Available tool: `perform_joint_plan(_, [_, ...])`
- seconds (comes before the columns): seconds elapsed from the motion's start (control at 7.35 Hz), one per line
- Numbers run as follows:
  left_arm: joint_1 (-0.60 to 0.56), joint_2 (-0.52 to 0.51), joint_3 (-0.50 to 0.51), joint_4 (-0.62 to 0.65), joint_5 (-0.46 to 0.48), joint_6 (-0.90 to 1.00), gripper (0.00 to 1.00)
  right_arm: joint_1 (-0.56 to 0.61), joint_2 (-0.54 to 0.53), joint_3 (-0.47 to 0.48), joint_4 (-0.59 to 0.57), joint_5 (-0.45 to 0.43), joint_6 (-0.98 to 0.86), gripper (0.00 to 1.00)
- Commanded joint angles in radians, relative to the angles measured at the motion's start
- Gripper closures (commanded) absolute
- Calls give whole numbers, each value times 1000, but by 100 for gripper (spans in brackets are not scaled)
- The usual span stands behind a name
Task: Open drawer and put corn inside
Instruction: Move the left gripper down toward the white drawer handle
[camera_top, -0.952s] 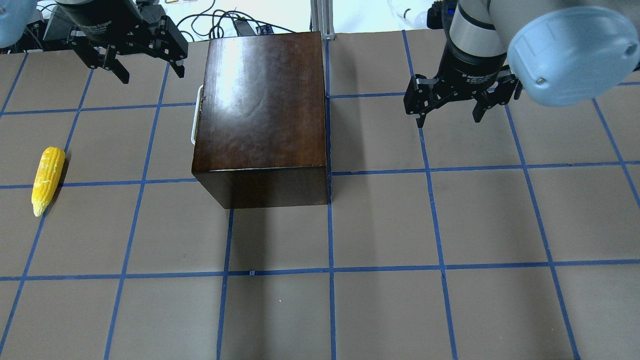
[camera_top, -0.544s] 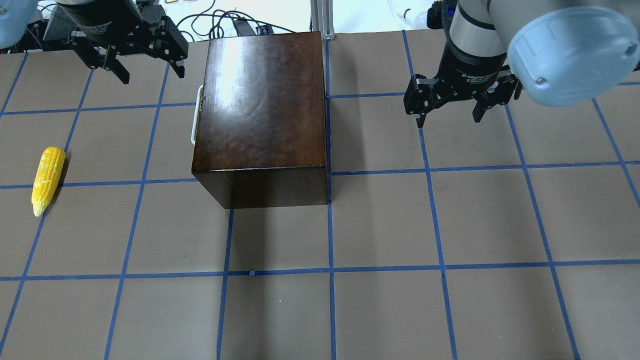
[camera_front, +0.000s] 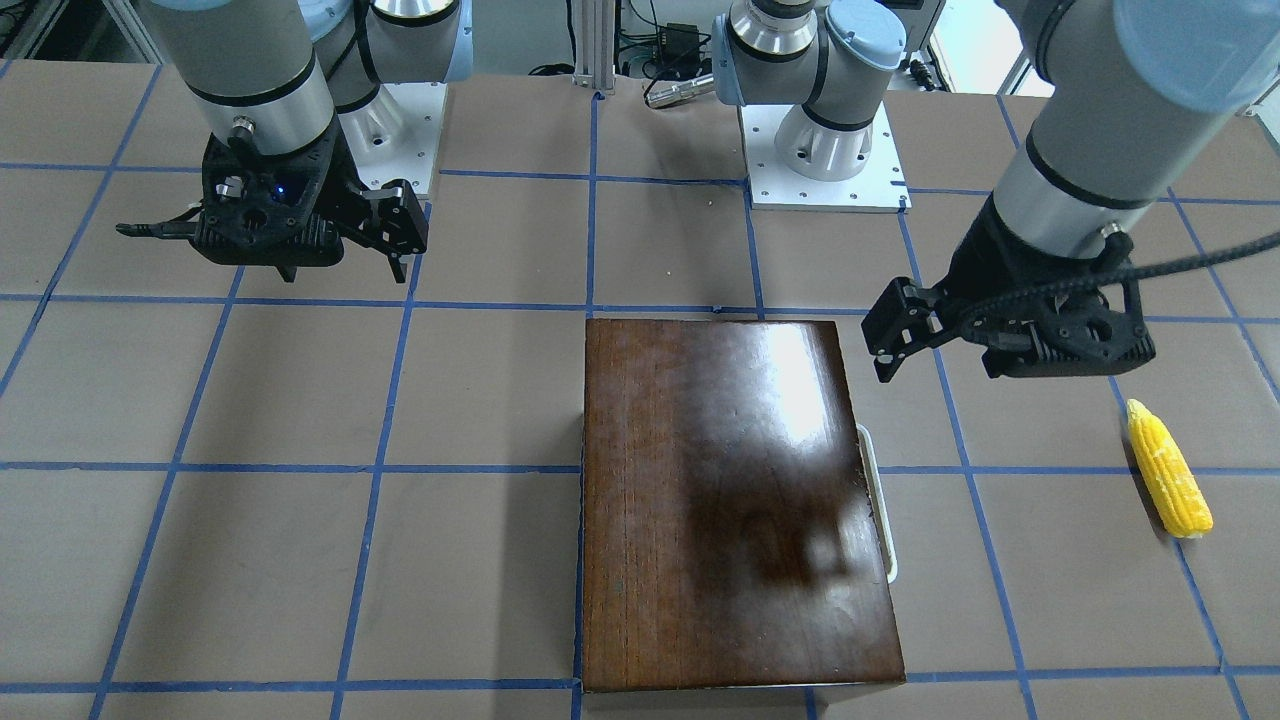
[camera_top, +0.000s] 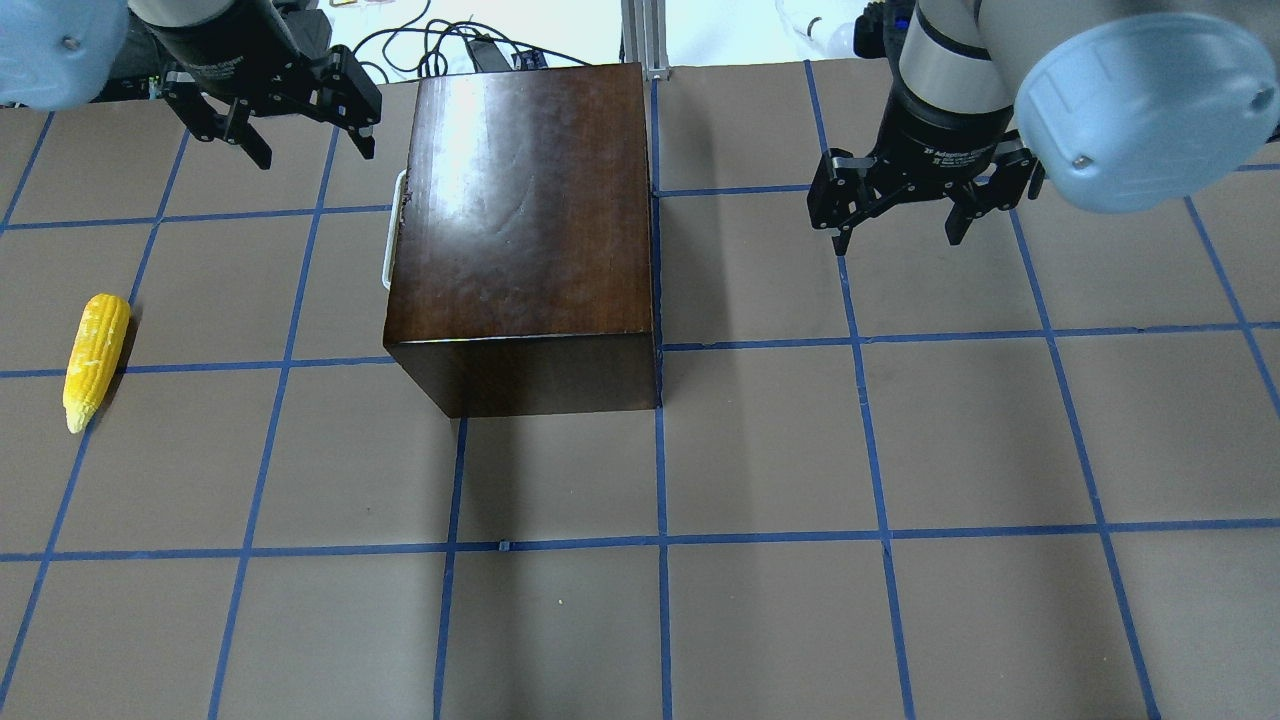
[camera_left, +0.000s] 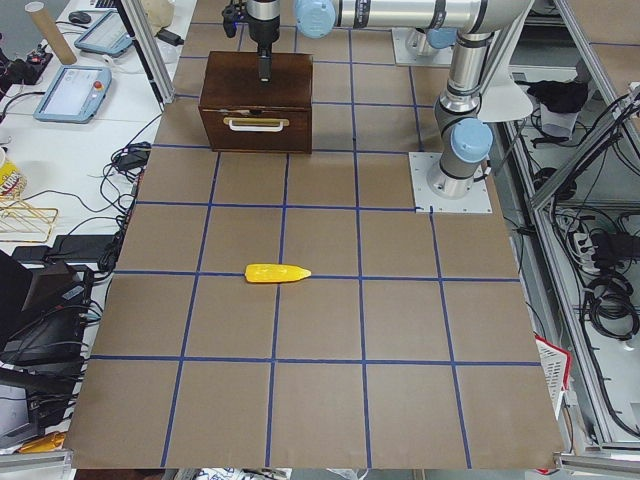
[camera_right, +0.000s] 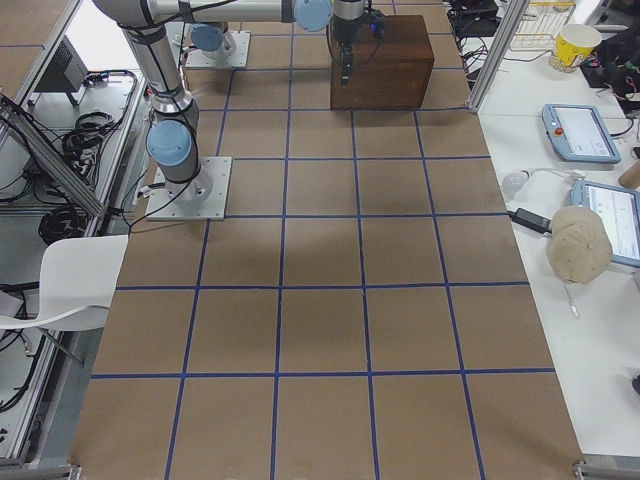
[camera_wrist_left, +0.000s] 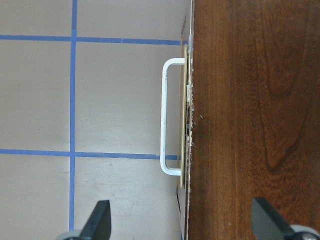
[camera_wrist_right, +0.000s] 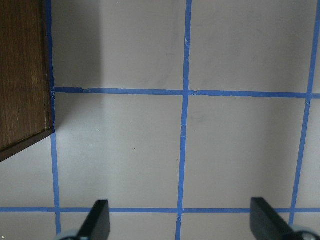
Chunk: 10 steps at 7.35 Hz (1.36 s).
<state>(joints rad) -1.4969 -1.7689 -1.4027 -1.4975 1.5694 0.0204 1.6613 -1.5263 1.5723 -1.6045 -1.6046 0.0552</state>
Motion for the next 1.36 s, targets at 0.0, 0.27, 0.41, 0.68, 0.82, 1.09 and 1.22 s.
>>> perform_joint_plan(0.0, [18, -50, -44, 49, 17, 110, 0, 0, 0, 0, 0, 0, 0, 0])
perform_joint_plan(0.27, [131, -58, -77, 48, 5, 188, 0, 0, 0, 0, 0, 0, 0, 0])
perform_joint_plan(0.41, [144, -64, -100, 49, -26, 272, 0, 0, 0, 0, 0, 0, 0, 0])
perform_joint_plan(0.68, [149, -101, -116, 107, -115, 318, 0, 0, 0, 0, 0, 0, 0, 0])
perform_joint_plan(0.82, [153, -121, -116, 115, -155, 341, 0, 0, 0, 0, 0, 0, 0, 0])
perform_joint_plan(1.09, [158, -158, -116, 172, -181, 346, 0, 0, 0, 0, 0, 0, 0, 0])
perform_joint_plan(1.22, [170, -178, -116, 172, -213, 340, 0, 0, 0, 0, 0, 0, 0, 0])
